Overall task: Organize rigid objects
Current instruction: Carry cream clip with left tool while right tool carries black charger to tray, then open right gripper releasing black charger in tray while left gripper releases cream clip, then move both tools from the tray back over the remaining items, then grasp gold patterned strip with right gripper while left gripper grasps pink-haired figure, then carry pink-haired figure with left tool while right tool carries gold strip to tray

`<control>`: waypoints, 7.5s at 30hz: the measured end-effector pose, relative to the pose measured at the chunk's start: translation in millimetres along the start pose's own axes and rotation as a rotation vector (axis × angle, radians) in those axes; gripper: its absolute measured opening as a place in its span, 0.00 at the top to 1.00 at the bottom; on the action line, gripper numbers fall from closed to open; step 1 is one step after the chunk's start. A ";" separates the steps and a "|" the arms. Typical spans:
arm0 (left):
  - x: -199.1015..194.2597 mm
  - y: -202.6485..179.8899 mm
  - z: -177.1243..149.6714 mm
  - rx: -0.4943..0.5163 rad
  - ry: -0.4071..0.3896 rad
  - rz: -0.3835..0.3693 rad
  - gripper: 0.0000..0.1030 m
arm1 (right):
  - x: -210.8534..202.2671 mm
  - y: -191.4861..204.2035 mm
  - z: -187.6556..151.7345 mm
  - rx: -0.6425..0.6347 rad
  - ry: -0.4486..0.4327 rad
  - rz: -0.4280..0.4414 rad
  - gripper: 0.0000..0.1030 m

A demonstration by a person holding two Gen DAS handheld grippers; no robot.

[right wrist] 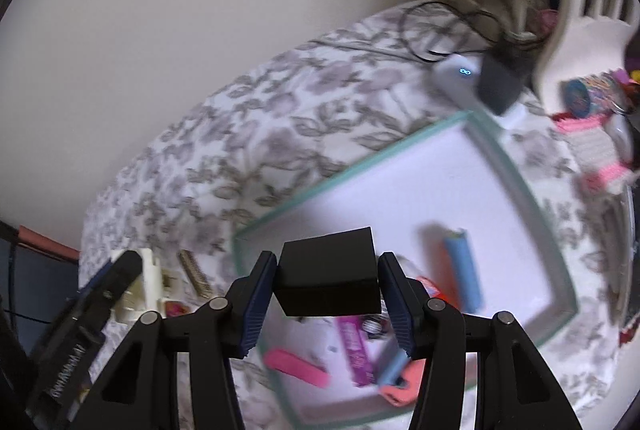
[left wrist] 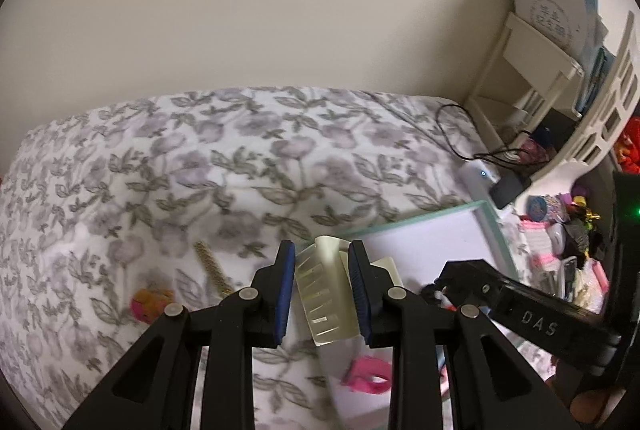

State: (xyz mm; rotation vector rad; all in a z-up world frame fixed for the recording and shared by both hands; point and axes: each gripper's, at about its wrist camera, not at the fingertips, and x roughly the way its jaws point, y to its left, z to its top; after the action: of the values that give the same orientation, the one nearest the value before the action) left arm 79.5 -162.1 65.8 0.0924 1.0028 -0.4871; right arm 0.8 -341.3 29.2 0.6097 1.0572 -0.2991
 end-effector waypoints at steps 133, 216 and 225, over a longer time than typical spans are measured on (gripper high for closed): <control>-3.5 271.5 -82.6 -0.635 0.030 0.289 0.03 | 93.4 184.7 -81.9 -0.455 0.096 0.059 0.01; -5.4 32.3 -66.9 -0.142 0.079 -0.129 0.38 | -16.2 49.3 -65.7 -0.271 -0.047 0.019 0.83; 4.2 2.0 -74.9 -0.081 0.131 -0.155 0.38 | -34.5 14.4 -48.1 -0.169 -0.080 0.014 0.83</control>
State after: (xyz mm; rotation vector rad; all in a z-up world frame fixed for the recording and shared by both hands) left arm 23.4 -139.7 21.3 -0.0265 1.1623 -0.5871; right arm -42.9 -302.9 47.4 0.4492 0.9894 -0.2178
